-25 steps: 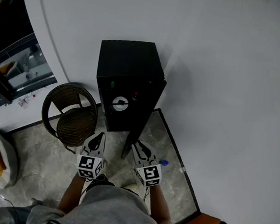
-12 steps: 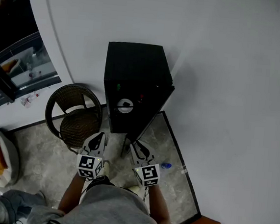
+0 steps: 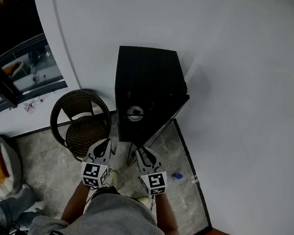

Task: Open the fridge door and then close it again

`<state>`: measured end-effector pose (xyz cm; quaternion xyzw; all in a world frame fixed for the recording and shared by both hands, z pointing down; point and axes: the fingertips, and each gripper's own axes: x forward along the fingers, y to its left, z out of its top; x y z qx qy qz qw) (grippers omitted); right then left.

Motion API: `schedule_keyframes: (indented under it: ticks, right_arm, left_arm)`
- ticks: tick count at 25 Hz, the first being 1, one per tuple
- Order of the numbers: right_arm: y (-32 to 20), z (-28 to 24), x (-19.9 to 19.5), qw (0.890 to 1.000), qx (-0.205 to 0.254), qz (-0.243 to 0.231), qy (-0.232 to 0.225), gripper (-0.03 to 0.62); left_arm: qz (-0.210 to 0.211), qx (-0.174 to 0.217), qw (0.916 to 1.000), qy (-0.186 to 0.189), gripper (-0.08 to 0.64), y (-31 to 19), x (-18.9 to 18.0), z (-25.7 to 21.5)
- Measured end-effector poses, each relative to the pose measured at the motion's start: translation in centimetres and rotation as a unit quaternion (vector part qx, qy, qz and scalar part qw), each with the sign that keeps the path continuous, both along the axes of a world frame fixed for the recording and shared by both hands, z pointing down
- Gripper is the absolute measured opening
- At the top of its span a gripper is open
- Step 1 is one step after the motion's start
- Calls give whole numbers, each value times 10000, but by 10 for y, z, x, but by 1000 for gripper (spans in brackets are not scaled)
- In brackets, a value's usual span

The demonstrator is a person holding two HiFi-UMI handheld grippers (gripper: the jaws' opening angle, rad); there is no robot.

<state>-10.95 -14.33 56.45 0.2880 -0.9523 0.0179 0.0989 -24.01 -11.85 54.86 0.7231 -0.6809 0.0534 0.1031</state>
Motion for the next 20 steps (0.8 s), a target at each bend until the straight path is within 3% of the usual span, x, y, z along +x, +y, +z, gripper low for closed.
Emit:
schedule_keyframes:
  ticks: [20]
  right_arm:
    - [-25,3,-57,10000,23,-10,-44,89]
  left_arm:
    - [24,28,10000,38,5,-23,-47,9]
